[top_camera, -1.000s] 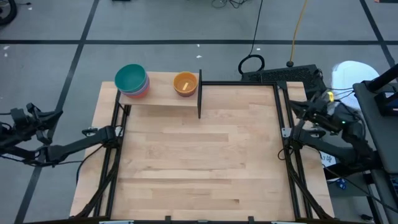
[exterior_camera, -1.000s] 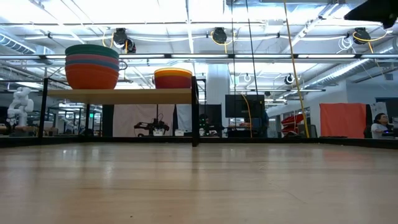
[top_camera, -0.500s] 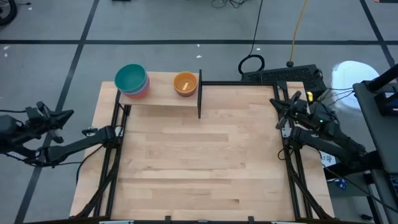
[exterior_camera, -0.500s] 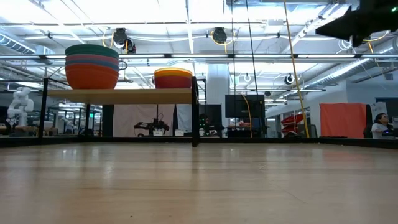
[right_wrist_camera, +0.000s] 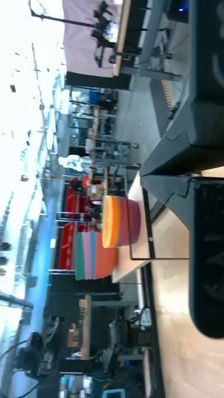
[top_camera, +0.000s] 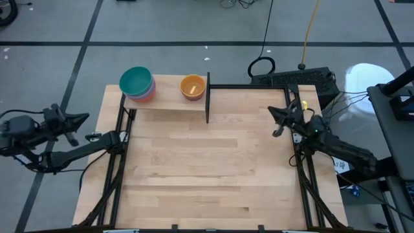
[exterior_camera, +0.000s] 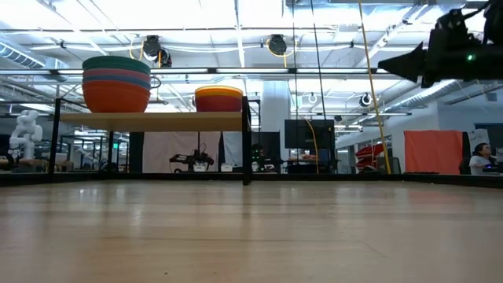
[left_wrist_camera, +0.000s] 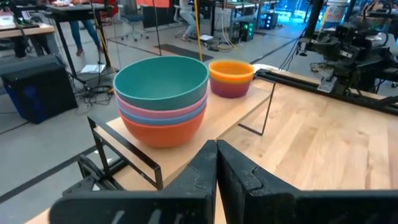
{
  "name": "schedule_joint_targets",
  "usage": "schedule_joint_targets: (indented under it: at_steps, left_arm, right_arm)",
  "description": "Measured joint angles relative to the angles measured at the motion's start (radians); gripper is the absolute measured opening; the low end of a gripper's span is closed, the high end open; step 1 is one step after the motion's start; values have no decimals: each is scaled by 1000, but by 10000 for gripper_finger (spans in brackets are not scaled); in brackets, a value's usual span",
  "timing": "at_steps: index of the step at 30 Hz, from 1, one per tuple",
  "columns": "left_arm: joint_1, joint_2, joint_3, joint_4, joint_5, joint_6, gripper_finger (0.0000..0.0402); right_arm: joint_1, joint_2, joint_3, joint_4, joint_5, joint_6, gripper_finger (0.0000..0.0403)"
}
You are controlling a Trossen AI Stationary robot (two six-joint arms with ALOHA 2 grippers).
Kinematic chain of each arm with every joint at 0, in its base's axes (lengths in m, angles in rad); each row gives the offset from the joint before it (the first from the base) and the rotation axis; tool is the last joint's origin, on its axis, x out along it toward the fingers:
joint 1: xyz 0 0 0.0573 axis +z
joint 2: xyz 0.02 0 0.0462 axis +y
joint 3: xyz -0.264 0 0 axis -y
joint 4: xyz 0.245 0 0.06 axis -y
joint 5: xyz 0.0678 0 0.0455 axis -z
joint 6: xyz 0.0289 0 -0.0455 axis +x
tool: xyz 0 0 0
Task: Place and stack bowls onto a shelf
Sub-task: Return to Home Position
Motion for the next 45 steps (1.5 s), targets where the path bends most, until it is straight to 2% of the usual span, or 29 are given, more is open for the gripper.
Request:
schedule_joint_targets:
  at_steps: [3, 12, 16, 20, 34, 37, 39, 45]
  left_arm:
    - [0, 0, -17, 14, 0, 10, 5]
    - [-2, 0, -61, 81, 15, 48, 13]
    - [-2, 0, -111, 125, 27, 81, 4]
    - [-2, 0, -183, 182, 27, 102, 14]
    - [-2, -1, -498, 583, 65, 104, 10]
    - [-2, -1, -549, 729, 128, 139, 20]
    - [-3, -1, -585, 758, 168, 149, 22]
    - [-2, -1, -689, 873, 192, 121, 7]
  right_arm:
    - [0, 1, -53, 101, 0, 0, 0]
    - [0, 5, -59, 77, 1, -10, 0]
    - [0, 5, -60, 75, 1, -16, 0]
    - [0, 5, -61, 74, 1, -16, 0]
    - [0, 5, -62, 61, 1, -18, 0]
    - [0, 5, -62, 59, 1, -18, 0]
    - [0, 5, -62, 58, 1, -18, 0]
    - [0, 5, -63, 57, 1, -16, 0]
